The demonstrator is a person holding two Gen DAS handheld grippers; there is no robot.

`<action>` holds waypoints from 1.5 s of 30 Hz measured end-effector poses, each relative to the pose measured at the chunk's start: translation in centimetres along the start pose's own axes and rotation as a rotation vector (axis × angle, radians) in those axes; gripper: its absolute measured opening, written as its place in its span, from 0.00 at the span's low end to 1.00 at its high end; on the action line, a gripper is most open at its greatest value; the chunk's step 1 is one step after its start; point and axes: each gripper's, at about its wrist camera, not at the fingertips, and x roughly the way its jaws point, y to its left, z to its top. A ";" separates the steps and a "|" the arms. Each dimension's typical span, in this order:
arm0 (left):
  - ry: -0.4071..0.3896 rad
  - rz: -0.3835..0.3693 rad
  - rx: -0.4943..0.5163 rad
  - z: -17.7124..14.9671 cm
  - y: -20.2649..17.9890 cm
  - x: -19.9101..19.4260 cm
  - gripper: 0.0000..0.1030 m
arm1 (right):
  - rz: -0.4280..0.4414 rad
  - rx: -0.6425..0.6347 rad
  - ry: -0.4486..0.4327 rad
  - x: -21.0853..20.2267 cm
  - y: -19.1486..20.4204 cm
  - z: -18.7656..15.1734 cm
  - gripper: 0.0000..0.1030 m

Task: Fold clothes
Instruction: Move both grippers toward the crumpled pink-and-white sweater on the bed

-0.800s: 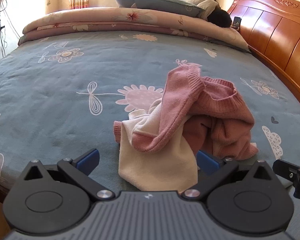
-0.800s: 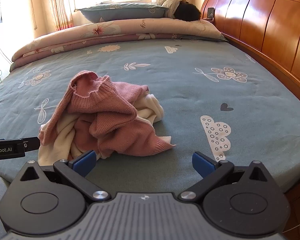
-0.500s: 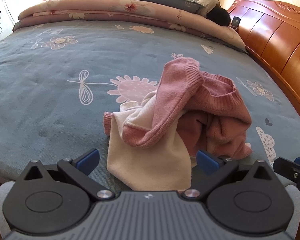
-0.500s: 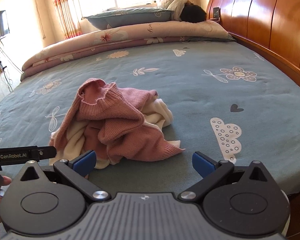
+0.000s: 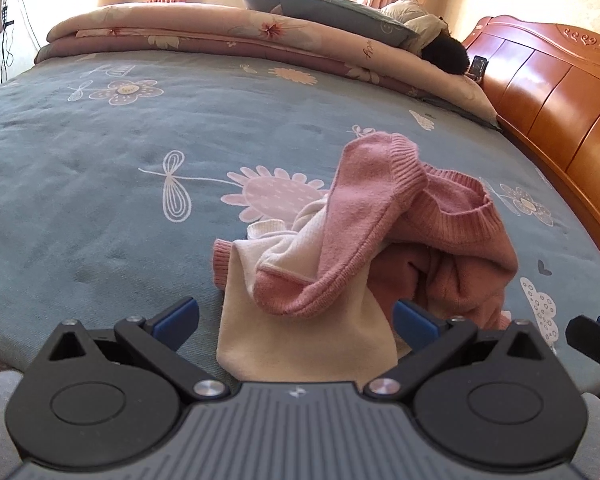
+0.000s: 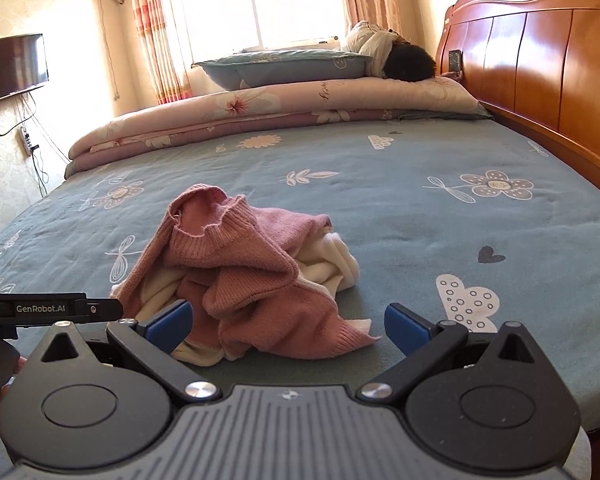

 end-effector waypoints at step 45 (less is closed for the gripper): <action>-0.070 0.015 0.182 -1.1 -1.6 -1.7 0.99 | -0.023 -0.022 0.107 1.5 0.2 -0.5 0.88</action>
